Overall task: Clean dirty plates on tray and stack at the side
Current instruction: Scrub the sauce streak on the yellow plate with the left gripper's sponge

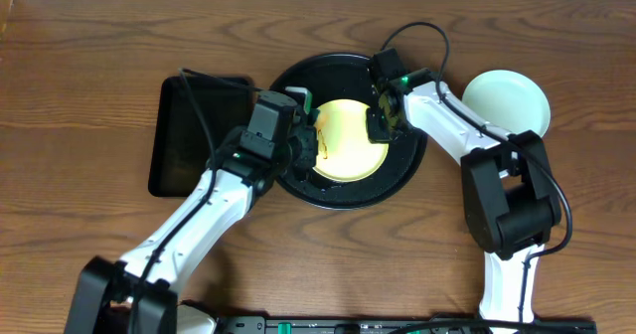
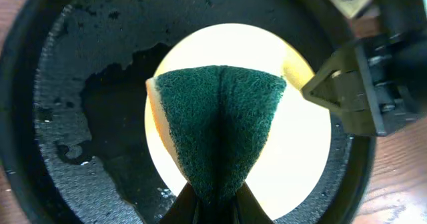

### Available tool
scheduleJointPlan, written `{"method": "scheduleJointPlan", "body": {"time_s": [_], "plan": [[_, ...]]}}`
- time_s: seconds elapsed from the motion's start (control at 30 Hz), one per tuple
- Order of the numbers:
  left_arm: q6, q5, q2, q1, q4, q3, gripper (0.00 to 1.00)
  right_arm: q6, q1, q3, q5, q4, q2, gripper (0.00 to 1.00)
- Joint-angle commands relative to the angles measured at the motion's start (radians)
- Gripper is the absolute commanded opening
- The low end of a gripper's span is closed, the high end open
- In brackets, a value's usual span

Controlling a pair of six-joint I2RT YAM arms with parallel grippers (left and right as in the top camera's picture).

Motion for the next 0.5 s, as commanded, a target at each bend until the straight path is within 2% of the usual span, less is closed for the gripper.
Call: {"method": "scheduleJointPlan", "body": {"time_s": [0.0, 0.2, 0.47], "plan": [[-0.005, -0.025, 0.056, -0.026, 0.034, 0.007, 0.08, -0.009, -0.012, -0.011, 0.04, -0.002, 0.019, 0.01], [-0.006, -0.024, 0.166, -0.048, 0.152, 0.007, 0.08, -0.009, 0.001, -0.012, 0.019, -0.002, 0.019, 0.01], [-0.02, -0.025, 0.265, -0.05, 0.179, 0.007, 0.08, -0.008, 0.001, -0.012, 0.018, 0.001, 0.019, 0.01]]}}
